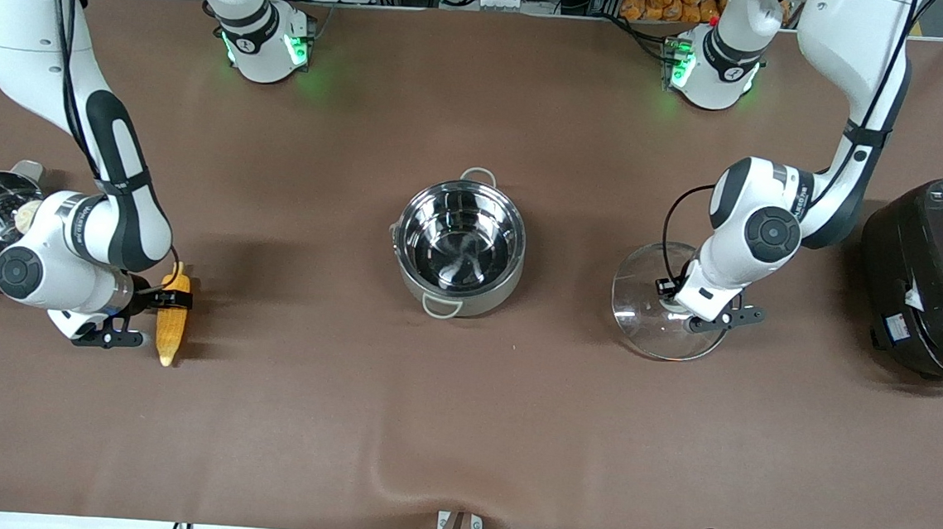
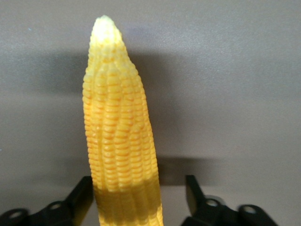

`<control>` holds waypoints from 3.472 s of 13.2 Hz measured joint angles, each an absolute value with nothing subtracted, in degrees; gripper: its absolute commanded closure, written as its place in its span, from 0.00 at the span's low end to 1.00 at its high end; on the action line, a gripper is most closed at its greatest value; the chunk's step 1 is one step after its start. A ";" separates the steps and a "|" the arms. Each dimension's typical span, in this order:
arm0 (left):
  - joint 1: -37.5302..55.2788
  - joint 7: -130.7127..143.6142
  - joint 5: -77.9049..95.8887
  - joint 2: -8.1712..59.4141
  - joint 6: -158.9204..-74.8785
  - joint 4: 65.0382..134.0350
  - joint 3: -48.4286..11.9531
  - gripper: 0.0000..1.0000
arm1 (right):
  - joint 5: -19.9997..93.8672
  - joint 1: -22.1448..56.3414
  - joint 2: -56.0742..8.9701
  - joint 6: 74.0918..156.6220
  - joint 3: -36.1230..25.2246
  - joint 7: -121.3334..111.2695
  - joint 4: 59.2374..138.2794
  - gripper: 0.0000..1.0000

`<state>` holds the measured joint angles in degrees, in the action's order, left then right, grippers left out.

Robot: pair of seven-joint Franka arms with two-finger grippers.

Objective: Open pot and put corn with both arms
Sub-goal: 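Lower the lid onto the table while the right gripper grasps the corn, then carry the yellow corn over the open pot with the right gripper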

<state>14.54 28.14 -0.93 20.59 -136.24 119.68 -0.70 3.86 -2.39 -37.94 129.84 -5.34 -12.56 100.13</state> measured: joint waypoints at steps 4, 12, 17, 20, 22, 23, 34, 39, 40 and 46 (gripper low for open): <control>14.61 28.14 -0.93 21.41 -138.07 120.77 -0.88 1.00 | 3.33 -0.69 -37.75 129.90 -5.21 -20.82 97.26 1.00; 14.56 28.14 -0.93 21.75 -138.25 121.40 -0.91 0.00 | 3.35 7.65 -27.16 118.13 -4.13 -28.65 93.95 1.00; 14.30 28.14 -0.93 19.37 -130.74 114.14 -0.78 0.00 | 3.42 16.82 -24.29 114.97 -2.19 -27.25 94.01 1.00; 14.21 28.14 -0.93 15.94 -114.26 101.58 -0.53 0.00 | 3.42 19.23 -23.93 113.68 -2.06 -26.51 94.00 1.00; 14.08 28.14 -0.93 14.79 -106.70 94.63 -0.30 0.00 | 3.42 19.09 -23.93 113.45 -2.31 -26.51 94.01 1.00; 13.73 28.14 -0.93 14.33 -104.64 92.25 -0.25 0.00 | 3.42 19.03 -23.93 113.39 -2.43 -26.51 94.02 1.00; 12.33 28.08 -0.93 5.31 -94.96 89.02 -0.33 0.00 | 3.42 19.39 -23.93 113.34 -2.38 -26.19 94.07 1.00; 12.34 26.06 -0.93 3.99 -94.18 89.01 -0.65 0.00 | 3.43 24.54 -23.93 113.40 -1.96 -22.43 94.04 1.00; 12.33 25.41 -0.93 3.78 -94.05 89.01 -0.65 0.00 | 3.43 26.41 -23.93 113.49 -1.90 -20.20 94.00 1.00; 10.43 20.65 -0.86 2.31 -92.40 88.86 -0.77 0.00 | 3.40 34.61 -23.92 113.61 -1.82 -12.24 93.59 1.00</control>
